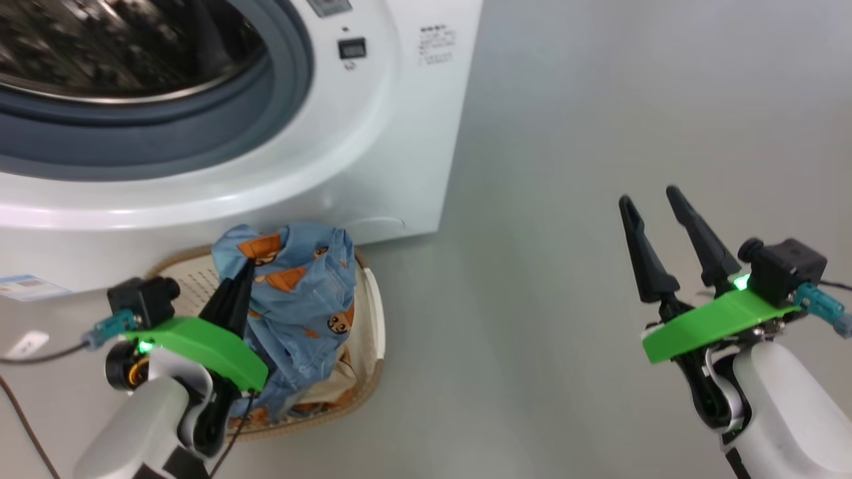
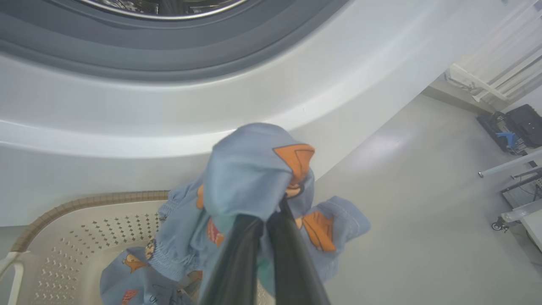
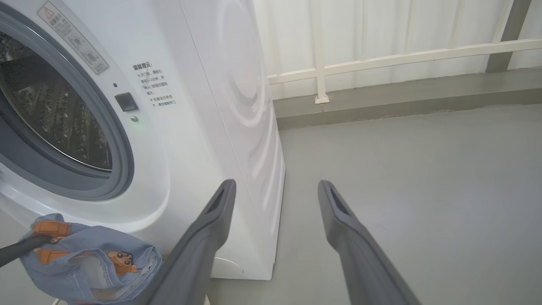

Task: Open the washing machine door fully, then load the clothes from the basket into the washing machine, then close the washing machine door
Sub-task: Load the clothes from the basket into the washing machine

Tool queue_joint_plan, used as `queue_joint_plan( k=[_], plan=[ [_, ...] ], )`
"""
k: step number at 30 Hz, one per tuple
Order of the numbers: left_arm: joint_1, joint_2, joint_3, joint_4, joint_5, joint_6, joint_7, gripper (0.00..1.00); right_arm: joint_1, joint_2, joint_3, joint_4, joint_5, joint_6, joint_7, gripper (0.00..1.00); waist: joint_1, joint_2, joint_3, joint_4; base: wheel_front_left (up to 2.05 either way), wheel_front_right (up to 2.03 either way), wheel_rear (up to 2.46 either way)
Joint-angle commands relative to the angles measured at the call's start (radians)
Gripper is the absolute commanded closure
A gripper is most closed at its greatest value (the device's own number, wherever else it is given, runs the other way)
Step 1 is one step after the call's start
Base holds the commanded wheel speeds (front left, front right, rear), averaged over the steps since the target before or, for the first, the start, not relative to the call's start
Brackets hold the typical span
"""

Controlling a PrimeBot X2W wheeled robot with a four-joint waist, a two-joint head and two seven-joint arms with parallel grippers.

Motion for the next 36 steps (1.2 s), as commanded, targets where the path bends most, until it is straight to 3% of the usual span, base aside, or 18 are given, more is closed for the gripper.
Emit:
queue_joint_plan(
  k=[1, 15, 36],
  plan=[
    [0.029, 0.024, 0.067, -0.049, 0.041, -0.004, -0.011, 1.00, 0.029, -0.016, 0.017, -0.012, 0.015, 0.006, -0.008, 0.00, 0.0000, 0.0000, -0.066, 0.047, 0.00, 0.00, 0.00],
    [0.214, -0.045, 0.357, -0.321, 0.289, -0.004, -0.011, 1.00, 0.090, -0.040, 0.025, 0.005, 0.038, 0.006, -0.008, 0.00, 0.0000, 0.0000, -0.191, 0.091, 0.00, 0.00, 0.00],
    [0.298, -0.140, 0.564, -0.460, 0.471, -0.004, -0.011, 1.00, 0.111, -0.079, 0.039, 0.000, 0.054, 0.006, -0.008, 0.00, 0.0000, 0.0000, -0.223, 0.090, 0.00, 0.00, 0.00]
  ],
)
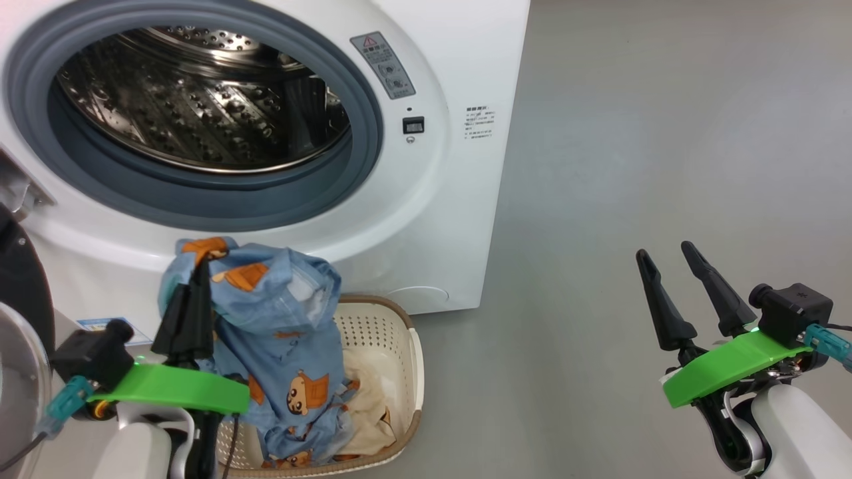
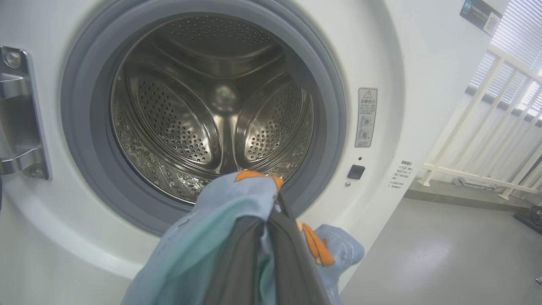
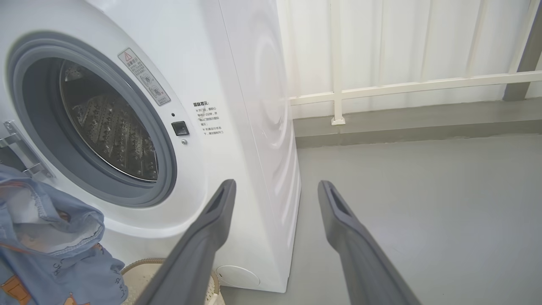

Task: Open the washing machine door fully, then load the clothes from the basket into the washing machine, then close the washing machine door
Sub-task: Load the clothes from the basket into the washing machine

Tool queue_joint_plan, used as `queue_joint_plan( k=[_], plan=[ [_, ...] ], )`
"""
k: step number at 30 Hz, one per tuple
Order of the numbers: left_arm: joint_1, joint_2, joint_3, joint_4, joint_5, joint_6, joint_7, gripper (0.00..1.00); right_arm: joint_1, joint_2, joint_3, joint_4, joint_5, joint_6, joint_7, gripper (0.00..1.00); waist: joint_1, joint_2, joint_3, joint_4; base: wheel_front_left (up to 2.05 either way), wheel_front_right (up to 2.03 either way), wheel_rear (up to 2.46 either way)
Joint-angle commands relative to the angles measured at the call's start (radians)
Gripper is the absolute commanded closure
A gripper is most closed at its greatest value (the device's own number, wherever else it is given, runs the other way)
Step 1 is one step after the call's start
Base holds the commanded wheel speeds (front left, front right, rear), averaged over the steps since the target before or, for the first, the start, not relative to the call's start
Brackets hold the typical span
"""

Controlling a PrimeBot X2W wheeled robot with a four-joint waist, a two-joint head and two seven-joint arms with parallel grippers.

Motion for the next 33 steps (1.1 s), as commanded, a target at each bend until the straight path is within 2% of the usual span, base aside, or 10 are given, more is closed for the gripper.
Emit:
queue_joint_plan(
  k=[1, 6, 12, 22, 24, 33],
  plan=[
    [-0.025, 0.013, 0.048, -0.034, 0.017, -0.004, -0.010, 1.00, 0.004, -0.017, 0.020, -0.024, 0.004, 0.006, -0.008, 0.00, 0.0000, 0.0000, 0.007, -0.004, 0.00, 0.00, 0.00],
    [-0.076, 0.007, 0.091, -0.022, 0.047, -0.004, -0.010, 1.00, -0.007, -0.021, 0.022, -0.029, 0.000, 0.006, -0.008, 0.00, 0.0000, 0.0000, 0.040, -0.013, 0.00, 0.00, 0.00],
    [-0.209, 0.024, 0.107, 0.064, 0.071, -0.004, -0.010, 1.00, -0.031, -0.029, 0.023, -0.041, -0.009, 0.006, -0.008, 0.00, 0.0000, 0.0000, 0.108, -0.028, 0.00, 0.00, 0.00],
    [-0.514, 0.040, 0.114, 0.284, 0.085, -0.004, -0.010, 1.00, -0.089, -0.034, 0.017, -0.078, -0.029, 0.006, -0.008, 0.00, 0.0000, 0.0000, 0.270, -0.062, 0.00, 0.00, 0.00],
    [-0.604, 0.059, 0.085, 0.368, 0.085, -0.004, -0.010, 1.00, -0.101, -0.032, 0.016, -0.083, -0.036, 0.006, -0.008, 0.00, 0.0000, 0.0000, 0.326, -0.072, 0.00, 0.00, 0.00],
    [-0.823, 0.112, 0.080, 0.537, 0.091, -0.004, -0.010, 1.00, -0.118, -0.011, -0.006, -0.116, -0.058, 0.006, -0.008, 0.00, 0.0000, 0.0000, 0.479, -0.124, 0.00, 0.00, 0.00]
  ],
)
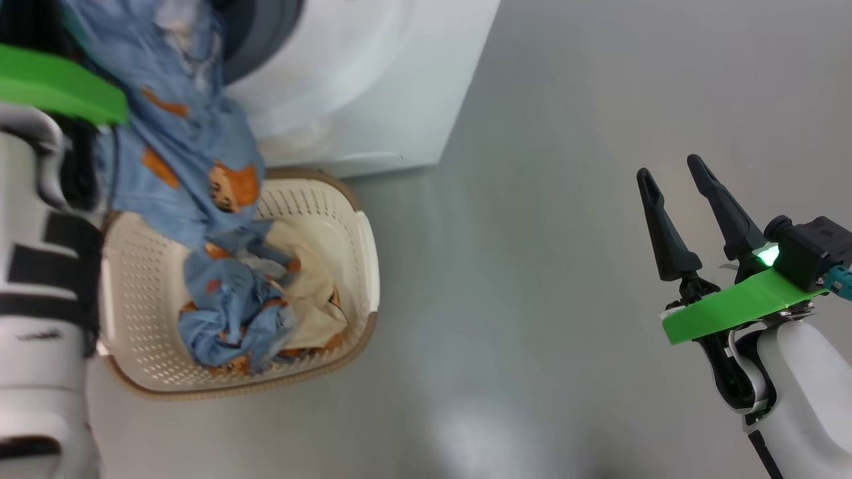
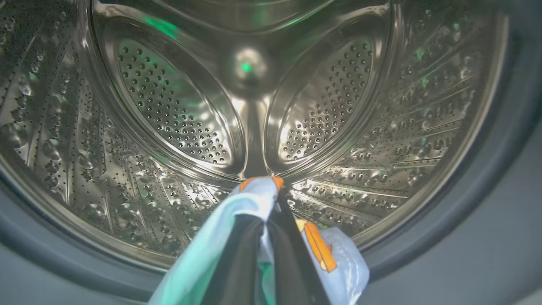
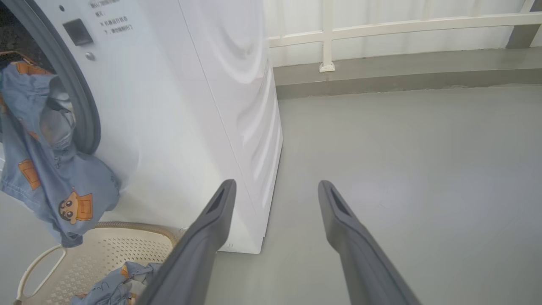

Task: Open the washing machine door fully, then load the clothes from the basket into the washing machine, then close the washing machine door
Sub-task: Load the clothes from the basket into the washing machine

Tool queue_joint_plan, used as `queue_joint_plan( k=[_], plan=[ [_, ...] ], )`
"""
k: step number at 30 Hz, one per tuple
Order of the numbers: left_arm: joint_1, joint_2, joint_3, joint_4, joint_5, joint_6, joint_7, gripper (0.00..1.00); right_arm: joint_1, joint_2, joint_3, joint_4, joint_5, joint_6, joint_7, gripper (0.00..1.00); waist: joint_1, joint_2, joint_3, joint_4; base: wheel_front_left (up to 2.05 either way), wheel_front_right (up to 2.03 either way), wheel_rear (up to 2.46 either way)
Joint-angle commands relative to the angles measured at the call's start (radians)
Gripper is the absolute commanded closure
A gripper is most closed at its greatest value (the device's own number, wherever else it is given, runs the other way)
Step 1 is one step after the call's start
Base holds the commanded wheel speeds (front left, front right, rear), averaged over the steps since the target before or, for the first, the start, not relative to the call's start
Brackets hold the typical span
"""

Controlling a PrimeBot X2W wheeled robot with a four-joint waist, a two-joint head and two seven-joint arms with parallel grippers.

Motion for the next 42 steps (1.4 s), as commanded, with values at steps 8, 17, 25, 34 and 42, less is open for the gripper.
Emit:
queue_joint_plan(
  k=[8, 17, 25, 34, 42],
  plan=[
    [-0.155, 0.115, 0.052, 0.008, 0.062, -0.003, -0.006, 1.00, 0.015, 0.015, -0.019, -0.058, -0.022, 0.006, -0.008, 0.00, 0.0000, 0.0000, 0.175, -0.090, 0.00, 0.00, 0.00],
    [-0.214, 0.157, 0.158, -0.202, 0.150, 0.004, -0.006, 1.00, 0.010, 0.040, -0.029, -0.078, -0.028, 0.006, -0.008, 0.00, 0.0000, 0.0000, 0.218, -0.118, 0.00, 0.00, 0.00],
    [-0.199, 0.139, 0.245, -0.261, 0.182, -0.001, -0.006, 0.75, 0.009, 0.064, -0.036, -0.081, -0.037, 0.006, -0.008, 0.00, 0.0000, 0.0000, 0.232, -0.127, 0.00, 0.00, 0.00],
    [-0.240, 0.138, 0.153, 0.116, 0.132, -0.003, 0.102, 0.00, 0.003, 0.064, -0.028, -0.061, -0.031, 0.006, -0.008, 0.00, 0.0000, 0.0000, 0.193, -0.120, 0.00, 0.00, 0.00],
    [-0.230, 0.135, 0.064, 0.189, 0.046, -0.003, 0.097, 0.00, -0.008, 0.064, -0.021, -0.054, -0.028, 0.006, -0.008, 0.00, 0.0000, 0.0000, 0.143, -0.104, 0.00, 0.00, 0.00]
  ],
)
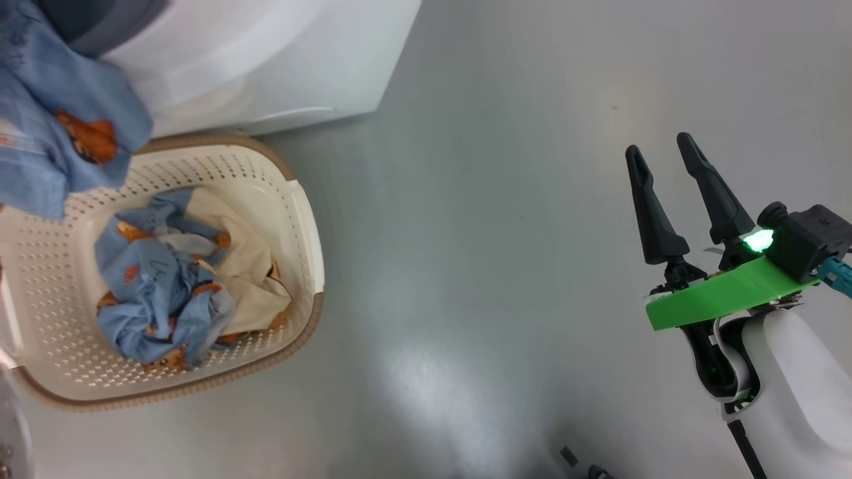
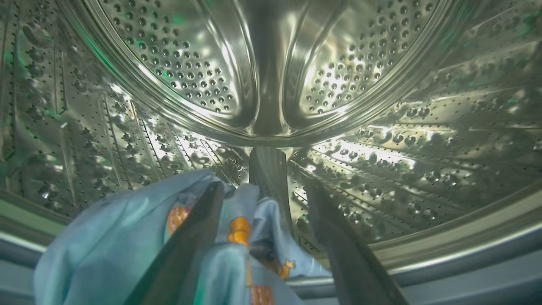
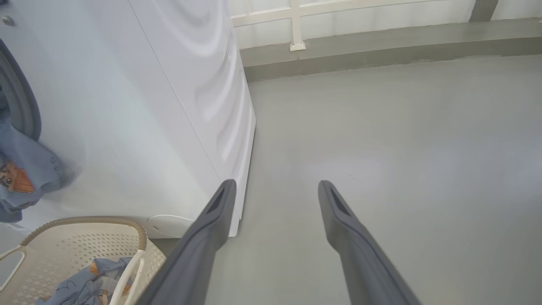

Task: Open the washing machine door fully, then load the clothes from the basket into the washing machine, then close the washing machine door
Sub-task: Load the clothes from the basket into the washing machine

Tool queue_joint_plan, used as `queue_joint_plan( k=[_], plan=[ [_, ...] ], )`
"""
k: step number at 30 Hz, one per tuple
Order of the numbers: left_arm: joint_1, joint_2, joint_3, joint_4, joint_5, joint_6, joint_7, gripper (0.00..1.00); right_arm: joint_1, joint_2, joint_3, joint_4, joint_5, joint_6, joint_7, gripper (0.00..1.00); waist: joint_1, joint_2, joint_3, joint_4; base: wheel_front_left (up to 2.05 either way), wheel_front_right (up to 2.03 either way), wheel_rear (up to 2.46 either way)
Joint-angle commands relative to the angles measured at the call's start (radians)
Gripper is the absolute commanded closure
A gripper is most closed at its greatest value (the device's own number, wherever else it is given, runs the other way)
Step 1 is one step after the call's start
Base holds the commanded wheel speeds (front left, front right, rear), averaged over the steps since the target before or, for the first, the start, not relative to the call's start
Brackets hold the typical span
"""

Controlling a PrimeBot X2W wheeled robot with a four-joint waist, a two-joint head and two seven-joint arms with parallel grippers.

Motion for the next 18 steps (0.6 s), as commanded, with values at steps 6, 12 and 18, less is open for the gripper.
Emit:
queue_joint_plan(
  k=[6, 12, 18],
  plan=[
    [0.080, 0.032, -0.065, -0.041, -0.083, -0.005, -0.068, 0.00, 0.006, -0.010, 0.014, -0.004, 0.006, 0.006, -0.008, 0.00, 0.0000, -0.0001, -0.075, 0.025, 0.00, 0.00, 0.00],
    [0.178, 0.035, -0.155, -0.095, -0.135, -0.005, -0.100, 0.00, 0.012, -0.017, 0.026, 0.012, 0.013, 0.006, -0.008, 0.00, 0.0000, -0.0001, -0.143, 0.050, 0.00, 0.00, 0.00],
    [0.288, 0.025, -0.173, -0.179, -0.185, -0.005, -0.107, 0.00, 0.018, -0.023, 0.036, 0.024, 0.019, 0.006, -0.008, 0.00, 0.0000, -0.0001, -0.218, 0.074, 0.00, 0.00, 0.00]
  ],
)
